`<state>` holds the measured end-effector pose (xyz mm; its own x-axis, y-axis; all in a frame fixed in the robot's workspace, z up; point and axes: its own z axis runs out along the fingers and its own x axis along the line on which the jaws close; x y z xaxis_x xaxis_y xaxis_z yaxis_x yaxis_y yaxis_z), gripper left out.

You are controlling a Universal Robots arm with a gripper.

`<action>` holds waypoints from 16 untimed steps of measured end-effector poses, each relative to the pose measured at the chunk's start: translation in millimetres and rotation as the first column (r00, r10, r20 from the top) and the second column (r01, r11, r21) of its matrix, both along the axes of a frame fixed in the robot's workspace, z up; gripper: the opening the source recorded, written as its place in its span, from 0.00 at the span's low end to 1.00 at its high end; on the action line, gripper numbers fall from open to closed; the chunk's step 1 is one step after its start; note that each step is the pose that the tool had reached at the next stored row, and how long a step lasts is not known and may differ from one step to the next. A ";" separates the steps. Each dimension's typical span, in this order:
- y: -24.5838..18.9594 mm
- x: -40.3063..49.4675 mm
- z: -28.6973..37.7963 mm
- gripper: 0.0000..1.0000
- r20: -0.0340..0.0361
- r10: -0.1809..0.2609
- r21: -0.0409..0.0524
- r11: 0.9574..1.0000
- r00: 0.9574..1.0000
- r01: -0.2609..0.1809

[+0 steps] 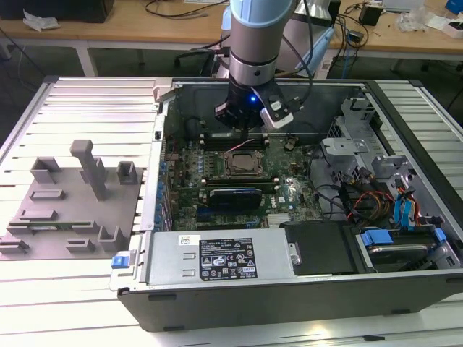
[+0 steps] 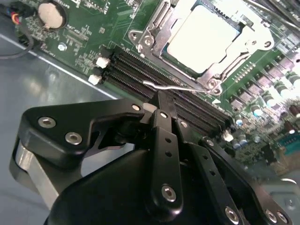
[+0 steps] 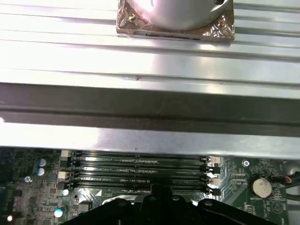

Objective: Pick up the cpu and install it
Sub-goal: 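Install the first cpu locking lever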

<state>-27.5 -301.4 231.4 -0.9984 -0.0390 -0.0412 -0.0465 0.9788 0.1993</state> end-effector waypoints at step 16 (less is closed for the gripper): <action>-13.9 -5.0 -9.7 0.11 0.049 -0.001 0.001 1.000 0.999 0.001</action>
